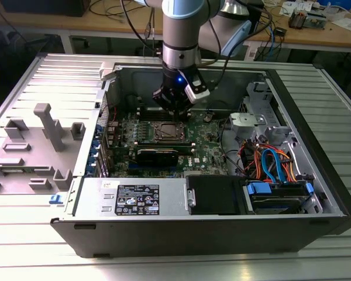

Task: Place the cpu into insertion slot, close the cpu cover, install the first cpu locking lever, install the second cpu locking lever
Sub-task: 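Install the second cpu locking lever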

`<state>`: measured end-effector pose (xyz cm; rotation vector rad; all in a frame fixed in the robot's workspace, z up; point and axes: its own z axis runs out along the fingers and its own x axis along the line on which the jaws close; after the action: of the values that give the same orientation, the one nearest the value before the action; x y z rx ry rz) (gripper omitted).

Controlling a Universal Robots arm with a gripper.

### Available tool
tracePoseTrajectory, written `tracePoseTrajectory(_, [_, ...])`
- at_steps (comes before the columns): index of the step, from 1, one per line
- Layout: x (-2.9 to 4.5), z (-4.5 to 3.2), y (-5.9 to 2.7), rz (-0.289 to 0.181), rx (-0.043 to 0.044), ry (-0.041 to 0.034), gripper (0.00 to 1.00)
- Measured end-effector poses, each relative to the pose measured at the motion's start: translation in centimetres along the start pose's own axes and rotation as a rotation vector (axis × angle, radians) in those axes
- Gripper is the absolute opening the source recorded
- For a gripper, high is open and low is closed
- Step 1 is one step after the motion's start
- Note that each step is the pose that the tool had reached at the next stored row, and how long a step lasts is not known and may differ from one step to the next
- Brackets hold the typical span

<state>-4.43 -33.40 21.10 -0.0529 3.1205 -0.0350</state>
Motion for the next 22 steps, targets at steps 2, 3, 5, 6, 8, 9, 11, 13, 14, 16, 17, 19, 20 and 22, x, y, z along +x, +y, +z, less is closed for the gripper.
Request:
tracePoseTrajectory(2, [0.0, 0.01, -0.23, 0.0, 0.0003, -0.0001, 0.11])
tracePoseTrajectory(3, [0.0, 0.01, -0.44, 0.0, 0.0003, -0.0001, 0.11])
tracePoseTrajectory(5, [-0.01, 0.02, -0.82, 0.0, 0.0002, -0.0002, 0.11])
tracePoseTrajectory(6, [-0.01, 0.03, -1.05, 0.0, 0.0003, -0.0001, 0.11])
tracePoseTrajectory(8, [-0.03, 0.04, -1.61, 0.0, 0.0004, 0.0004, 0.11])
tracePoseTrajectory(9, [-0.03, 0.05, -1.73, 0.0, 0.0001, 0.0005, 0.11])
tracePoseTrajectory(11, [-0.03, -0.24, -1.97, 0.0, 0.0003, 0.0011, 0.11])
tracePoseTrajectory(13, [-0.03, -0.74, -2.03, 0.0, 0.0003, 0.0018, 0.11])
tracePoseTrajectory(14, [-0.04, -0.96, -2.05, 0.0, 0.0004, 0.002, 0.11])
tracePoseTrajectory(16, [-0.04, -1.22, -2.19, 0.0, 0.0002, 0.0024, 0.11])
tracePoseTrajectory(17, [-0.04, -1.22, -2.27, 0.0, 0.0, 0.0024, 0.11])
tracePoseTrajectory(19, [-0.04, -1.22, -2.5, 0.0, 0.0001, 0.0026, 0.11])
tracePoseTrajectory(20, [-0.03, -1.21, -2.76, 0.0, 0.0001, 0.0026, 0.11])
tracePoseTrajectory(22, [-0.01, -1.2, -3.49, 0.0, 0.0002, 0.0027, 0.11])
